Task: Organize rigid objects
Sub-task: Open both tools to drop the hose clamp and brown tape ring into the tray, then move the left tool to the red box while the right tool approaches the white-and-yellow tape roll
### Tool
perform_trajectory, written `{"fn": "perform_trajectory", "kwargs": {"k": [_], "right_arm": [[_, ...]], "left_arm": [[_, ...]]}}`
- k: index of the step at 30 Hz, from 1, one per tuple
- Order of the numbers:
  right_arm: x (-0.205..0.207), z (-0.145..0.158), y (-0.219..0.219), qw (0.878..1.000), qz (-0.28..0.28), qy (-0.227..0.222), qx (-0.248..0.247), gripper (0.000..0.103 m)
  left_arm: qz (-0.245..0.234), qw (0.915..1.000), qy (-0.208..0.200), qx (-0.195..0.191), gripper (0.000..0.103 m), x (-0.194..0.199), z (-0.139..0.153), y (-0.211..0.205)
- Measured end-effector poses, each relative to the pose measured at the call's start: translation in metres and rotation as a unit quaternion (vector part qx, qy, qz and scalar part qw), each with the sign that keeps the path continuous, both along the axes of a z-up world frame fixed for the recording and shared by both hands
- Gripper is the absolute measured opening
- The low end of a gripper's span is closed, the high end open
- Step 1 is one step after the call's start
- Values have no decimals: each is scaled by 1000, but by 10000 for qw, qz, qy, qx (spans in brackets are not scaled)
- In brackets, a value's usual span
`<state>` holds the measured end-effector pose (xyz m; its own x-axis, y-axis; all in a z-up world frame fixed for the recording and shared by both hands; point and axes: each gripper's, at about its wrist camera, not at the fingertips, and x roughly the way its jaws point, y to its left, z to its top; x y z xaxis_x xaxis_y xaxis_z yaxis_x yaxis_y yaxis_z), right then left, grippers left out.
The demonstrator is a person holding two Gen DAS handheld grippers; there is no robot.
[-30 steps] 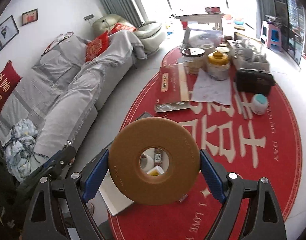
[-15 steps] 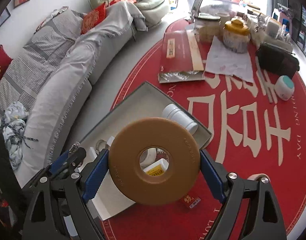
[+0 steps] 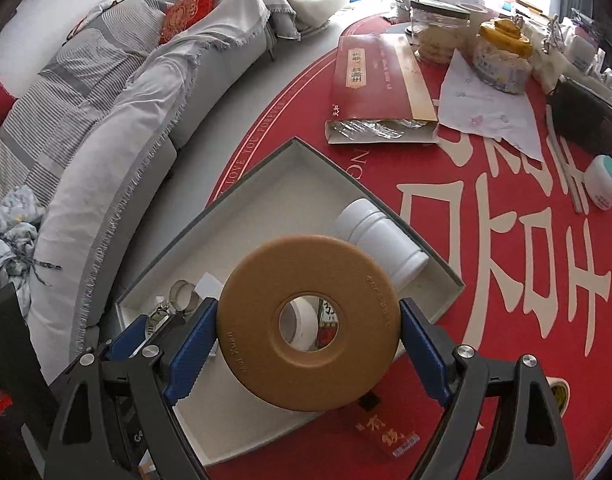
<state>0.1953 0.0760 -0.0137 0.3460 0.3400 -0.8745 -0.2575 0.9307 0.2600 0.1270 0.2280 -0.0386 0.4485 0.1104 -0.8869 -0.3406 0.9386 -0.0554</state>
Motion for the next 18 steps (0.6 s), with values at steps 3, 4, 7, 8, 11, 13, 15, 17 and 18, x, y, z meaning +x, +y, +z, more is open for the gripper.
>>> {"fn": "perform_trajectory", "kwargs": {"k": [3,4,7,8,11,13,15,17,18], "right_arm": [[4,-5,6,10000,39,12,-75,88],[5,-7,9,9999,61,23,-102,88],[11,-17,16,9997,117,80,-174,88],[13,-19,18,9997,132,88,-198,88],[17,-27,19,9996,171,164,-166,89],[16,-29,16,9995,163,255,-67,103],[14,-25,11,9997,83,212,19,103],[11,-20,4,9999,6,130,86,103],[8,-16,0,9999,-41,78,108,103]], "left_arm": [[0,10000,59,12,41,3,-6,3],[-23,10000,93,10,41,5,-9,3],[-72,9998,159,-93,42,8,-17,3],[-80,9998,185,-90,45,8,-19,3],[-116,9998,169,-32,80,8,-19,1],[-69,9999,92,-6,93,7,-17,1],[-41,10000,-19,-57,102,4,-15,2],[-2,10000,-57,-63,103,1,-12,3],[-16,10000,-57,-61,103,0,-10,3]]}}
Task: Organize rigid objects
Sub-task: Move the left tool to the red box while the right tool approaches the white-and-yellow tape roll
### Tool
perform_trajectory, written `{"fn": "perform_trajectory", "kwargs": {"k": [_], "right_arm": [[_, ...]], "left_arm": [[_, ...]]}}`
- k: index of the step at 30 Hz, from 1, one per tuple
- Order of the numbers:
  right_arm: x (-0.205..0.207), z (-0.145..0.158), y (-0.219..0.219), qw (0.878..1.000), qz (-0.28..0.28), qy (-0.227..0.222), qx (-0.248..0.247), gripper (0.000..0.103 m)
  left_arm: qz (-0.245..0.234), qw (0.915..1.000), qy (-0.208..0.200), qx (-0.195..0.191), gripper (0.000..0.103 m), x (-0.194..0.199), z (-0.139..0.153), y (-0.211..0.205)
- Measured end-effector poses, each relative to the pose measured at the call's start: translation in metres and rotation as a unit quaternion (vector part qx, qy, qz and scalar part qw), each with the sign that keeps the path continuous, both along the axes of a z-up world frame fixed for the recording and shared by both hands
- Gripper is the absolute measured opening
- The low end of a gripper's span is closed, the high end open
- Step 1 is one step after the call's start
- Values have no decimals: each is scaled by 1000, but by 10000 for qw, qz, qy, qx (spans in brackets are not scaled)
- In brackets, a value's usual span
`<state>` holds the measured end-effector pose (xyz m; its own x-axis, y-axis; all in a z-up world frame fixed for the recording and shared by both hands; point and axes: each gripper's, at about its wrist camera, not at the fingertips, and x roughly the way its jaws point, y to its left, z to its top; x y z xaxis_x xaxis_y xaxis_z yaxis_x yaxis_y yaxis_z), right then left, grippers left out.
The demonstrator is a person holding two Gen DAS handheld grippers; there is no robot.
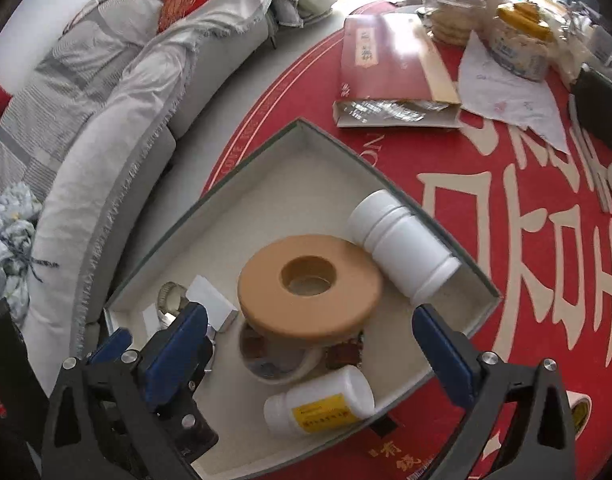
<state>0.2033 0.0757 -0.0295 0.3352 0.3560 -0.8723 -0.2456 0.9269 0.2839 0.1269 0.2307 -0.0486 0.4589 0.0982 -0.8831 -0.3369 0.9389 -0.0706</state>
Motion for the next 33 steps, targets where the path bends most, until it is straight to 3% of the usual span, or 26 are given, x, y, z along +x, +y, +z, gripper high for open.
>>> {"fn": "perform_trajectory", "kwargs": {"k": [7,11,13,20,26,29,31,33], "right_arm": [[-46,16,-65,9981,-602,-144,-81,103],[-92,3,-123,9919,-1199,-67,-419,103],[-110,-7,-140,9911,-1193,49,-586,103],[-107,-29,-89,9968,273,137,-735,103],[-86,-58,-33,9811,1224,-99,-1499,102],[-91,-56,-24,9791,1299,-139,-1561,89],[-97,-47,-24,9793,1300,-150,-1547,44],[-103,-45,-28,9806,1271,30,-1493,37]], "left_arm": [[-381,9992,1,-155,103,-25,16,-20],[-785,9967,6,-210,103,-52,23,-54],[-907,9958,5,-155,103,-67,23,-71],[-641,9979,-53,-100,103,-106,28,-72],[-356,9992,92,-170,103,-118,26,-48],[-356,9991,140,-159,103,-119,24,-46],[-381,9989,156,-215,103,-120,23,-47],[-436,9987,167,-203,103,-122,22,-51]]}}
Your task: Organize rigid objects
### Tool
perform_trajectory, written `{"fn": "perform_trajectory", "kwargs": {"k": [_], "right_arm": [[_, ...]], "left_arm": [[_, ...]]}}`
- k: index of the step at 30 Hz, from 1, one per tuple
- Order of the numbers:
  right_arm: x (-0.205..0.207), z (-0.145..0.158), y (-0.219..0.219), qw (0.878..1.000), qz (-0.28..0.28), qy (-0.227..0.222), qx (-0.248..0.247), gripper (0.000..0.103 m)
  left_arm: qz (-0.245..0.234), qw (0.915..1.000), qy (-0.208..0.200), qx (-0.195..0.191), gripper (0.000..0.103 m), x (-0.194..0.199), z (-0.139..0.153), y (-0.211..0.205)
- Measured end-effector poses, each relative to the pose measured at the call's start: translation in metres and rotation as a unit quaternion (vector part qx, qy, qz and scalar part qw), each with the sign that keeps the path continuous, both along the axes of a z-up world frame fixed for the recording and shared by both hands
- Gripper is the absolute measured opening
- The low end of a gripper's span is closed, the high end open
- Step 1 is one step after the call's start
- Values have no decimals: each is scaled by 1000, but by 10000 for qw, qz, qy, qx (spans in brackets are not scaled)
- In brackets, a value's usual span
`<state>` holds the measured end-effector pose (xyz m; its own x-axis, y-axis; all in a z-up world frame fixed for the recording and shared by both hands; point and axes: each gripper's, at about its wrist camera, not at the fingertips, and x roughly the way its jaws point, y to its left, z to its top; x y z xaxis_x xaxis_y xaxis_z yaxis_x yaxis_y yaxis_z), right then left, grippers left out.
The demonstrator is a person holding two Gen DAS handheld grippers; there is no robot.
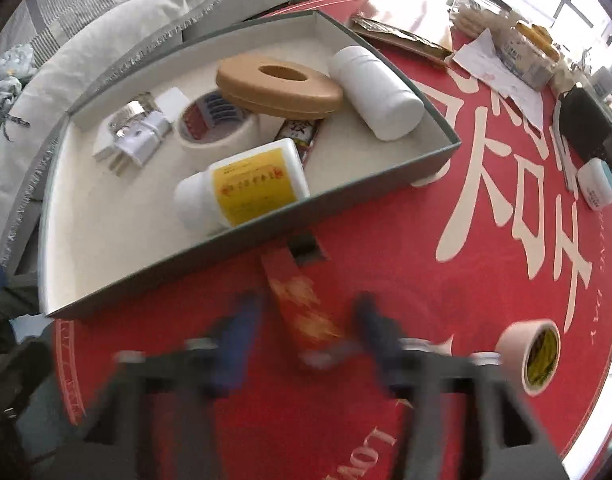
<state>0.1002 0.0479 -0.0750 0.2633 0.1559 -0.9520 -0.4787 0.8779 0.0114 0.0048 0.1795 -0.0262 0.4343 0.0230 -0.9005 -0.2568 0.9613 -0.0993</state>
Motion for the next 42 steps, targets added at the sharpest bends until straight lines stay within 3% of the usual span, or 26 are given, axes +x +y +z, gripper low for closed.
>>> {"fn": "perform_trajectory", "kwargs": {"k": [3,6,8,9,10,15,18,21,26,30,40,41,42], "right_arm": [[-23,-1,-20,9986,-178,384,314,37],[-51,-4,-50,9894,-535,923,988,38],[-62,-1,-74,9842,-908,956,1178,65],[-68,5,-92,9830,-1248,739,1124,93],[-72,12,-110,9810,-1530,466,1098,96],[-78,24,-173,9699,-2327,118,709,96],[-76,23,-197,9619,-2666,134,583,96],[-70,22,-206,9615,-2684,88,582,96],[-34,21,-195,9664,-2500,-100,587,96],[1,17,-176,9711,-2318,-243,507,96],[38,-15,-144,9788,-2021,-190,285,96],[37,-15,-143,9788,-2015,-276,254,95],[37,-14,-141,9789,-2004,-370,156,87]], "left_arm": [[-82,10000,7,-38,103,-5,0,-6],[-173,9998,48,-95,103,-10,0,-14],[-325,9994,97,-92,103,-11,-1,-24],[-428,9989,118,-114,103,-11,-2,-31],[-553,9983,168,-111,103,-11,-3,-42],[-973,9945,376,-106,103,-3,-13,-93],[-913,9942,558,-62,103,8,-28,-116],[-655,9958,633,37,103,18,-38,-127],[-355,9967,571,463,103,28,-46,-133],[-129,9963,750,411,103,31,-60,-129],[281,9980,441,367,103,20,-65,-127],[273,9978,465,379,103,20,-65,-128],[247,9977,508,367,103,21,-66,-129]]}}
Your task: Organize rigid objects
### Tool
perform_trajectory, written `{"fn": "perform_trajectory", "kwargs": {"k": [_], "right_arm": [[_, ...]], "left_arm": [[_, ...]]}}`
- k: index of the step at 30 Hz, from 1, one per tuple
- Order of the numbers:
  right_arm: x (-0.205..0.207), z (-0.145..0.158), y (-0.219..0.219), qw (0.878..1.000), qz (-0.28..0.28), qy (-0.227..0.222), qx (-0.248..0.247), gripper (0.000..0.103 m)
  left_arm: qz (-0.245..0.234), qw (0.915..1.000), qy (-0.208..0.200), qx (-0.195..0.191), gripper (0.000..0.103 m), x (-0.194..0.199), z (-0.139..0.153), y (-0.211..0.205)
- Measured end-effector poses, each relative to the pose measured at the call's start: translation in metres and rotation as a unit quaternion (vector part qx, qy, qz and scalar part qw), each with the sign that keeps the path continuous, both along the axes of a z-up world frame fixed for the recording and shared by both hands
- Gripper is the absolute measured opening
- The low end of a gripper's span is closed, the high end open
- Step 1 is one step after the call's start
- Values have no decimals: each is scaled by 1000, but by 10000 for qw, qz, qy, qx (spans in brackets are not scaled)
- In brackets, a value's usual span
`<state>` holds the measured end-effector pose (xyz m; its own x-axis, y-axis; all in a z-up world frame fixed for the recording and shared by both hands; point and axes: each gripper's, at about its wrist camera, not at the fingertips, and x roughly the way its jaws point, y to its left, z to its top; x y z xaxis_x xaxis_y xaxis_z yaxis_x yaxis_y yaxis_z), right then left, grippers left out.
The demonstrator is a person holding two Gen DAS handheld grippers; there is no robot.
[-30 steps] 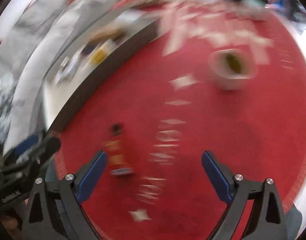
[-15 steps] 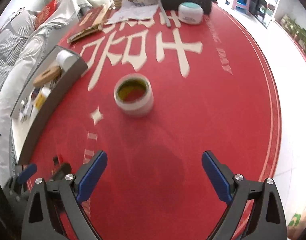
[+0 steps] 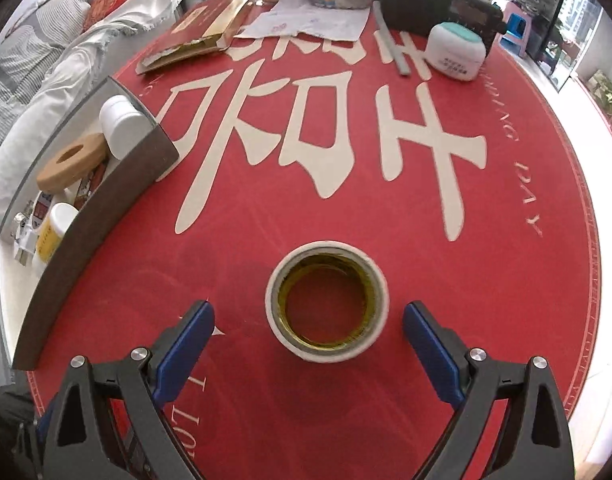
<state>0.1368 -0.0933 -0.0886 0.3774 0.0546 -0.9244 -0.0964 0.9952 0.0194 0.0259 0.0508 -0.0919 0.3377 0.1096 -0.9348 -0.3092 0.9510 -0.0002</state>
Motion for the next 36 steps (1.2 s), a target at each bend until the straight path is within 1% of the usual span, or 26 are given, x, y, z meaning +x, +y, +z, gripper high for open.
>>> {"fn": "perform_trajectory", "kwargs": {"k": [1,2,3,4,5,6,7,8,9,11,13,15,19,26,30,36], "right_arm": [[0,1,1,9999,23,-56,-122,71],[0,5,2,9998,66,-125,-112,57],[-1,7,2,9999,109,-84,-56,50],[0,7,2,9999,127,-36,-48,50],[-1,9,1,9999,116,-5,-31,50],[-4,11,-3,10000,53,25,48,50],[-8,15,-8,9998,-55,38,179,50],[-15,20,-14,9993,-154,50,332,50],[-22,26,-20,9986,-226,50,473,50],[-38,35,-27,9979,-276,-13,590,50],[-55,45,-30,9977,-275,-115,611,50],[-75,54,-34,9970,-317,-164,686,50],[-107,62,-40,9946,-490,-137,899,50],[-151,65,-20,9923,-559,-18,1109,50],[-168,69,-4,9916,-522,-26,1185,50],[-188,81,16,9930,-321,-225,1112,50]], "left_arm": [[-58,10000,66,-22,102,1,0,0],[-113,9999,114,-43,102,6,1,-3],[-195,9997,140,-45,97,8,1,-4],[-291,9995,130,-40,94,8,3,-8],[-413,9991,98,-31,82,8,6,-12],[-546,9985,44,-20,65,7,9,-17],[-693,9976,0,-9,55,5,11,-22],[-859,9963,-35,-6,37,5,12,-26],[-1017,9948,-39,-69,37,5,12,-28],[-1202,9925,-38,-200,37,3,14,-25],[-1257,9909,22,-471,37,0,16,-18],[-1294,9897,39,-605,37,-6,20,-13],[-1457,9879,-274,-464,37,-25,40,-7],[-1532,9839,-848,-361,37,-56,79,7],[-1501,9828,-1004,-391,37,-73,93,19],[-1403,9825,-1172,-355,37,-87,103,28]]}}
